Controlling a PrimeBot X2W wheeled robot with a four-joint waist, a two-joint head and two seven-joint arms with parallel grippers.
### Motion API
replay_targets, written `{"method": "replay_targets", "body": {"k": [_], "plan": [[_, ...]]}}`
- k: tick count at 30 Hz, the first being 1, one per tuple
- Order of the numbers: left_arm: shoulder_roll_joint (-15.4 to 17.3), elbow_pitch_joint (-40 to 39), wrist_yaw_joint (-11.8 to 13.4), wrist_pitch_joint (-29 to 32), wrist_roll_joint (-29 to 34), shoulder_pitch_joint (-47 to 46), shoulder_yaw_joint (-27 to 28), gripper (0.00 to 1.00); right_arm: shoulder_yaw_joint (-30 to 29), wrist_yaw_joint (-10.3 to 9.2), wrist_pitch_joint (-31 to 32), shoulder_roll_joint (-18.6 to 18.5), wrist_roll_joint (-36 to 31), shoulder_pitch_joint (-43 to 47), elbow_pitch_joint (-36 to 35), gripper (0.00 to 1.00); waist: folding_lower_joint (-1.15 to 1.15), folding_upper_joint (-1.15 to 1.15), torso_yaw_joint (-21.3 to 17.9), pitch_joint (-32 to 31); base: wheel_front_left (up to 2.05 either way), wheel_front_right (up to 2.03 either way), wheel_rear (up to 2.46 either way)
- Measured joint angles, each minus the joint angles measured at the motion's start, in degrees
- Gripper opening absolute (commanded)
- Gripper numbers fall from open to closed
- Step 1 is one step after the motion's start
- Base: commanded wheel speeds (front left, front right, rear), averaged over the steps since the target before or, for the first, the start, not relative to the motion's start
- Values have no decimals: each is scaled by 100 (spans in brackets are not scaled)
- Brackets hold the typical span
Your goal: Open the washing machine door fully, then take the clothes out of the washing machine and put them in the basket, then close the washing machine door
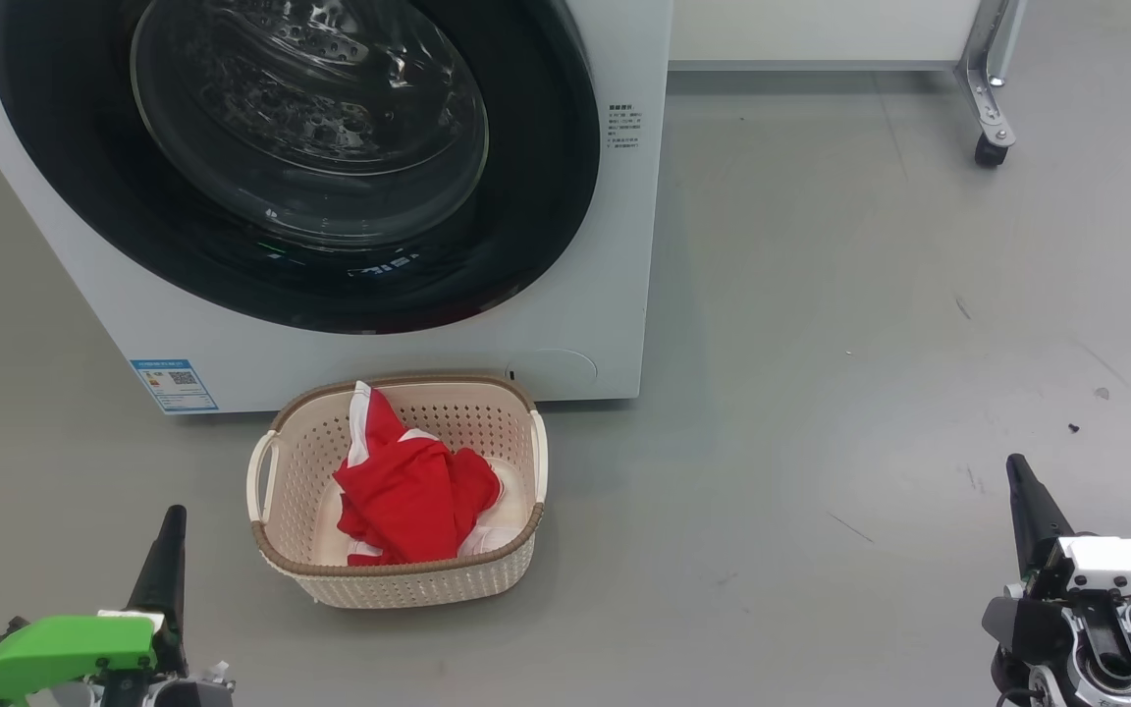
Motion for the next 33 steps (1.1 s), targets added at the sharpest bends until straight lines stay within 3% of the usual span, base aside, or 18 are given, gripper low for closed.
{"method": "replay_targets", "body": {"k": [33], "plan": [[-2,-2,0,1,0,0,14,0,-20,7,26,2,0,-4,33,0,0,0,-1,-1,0,0,0]]}}
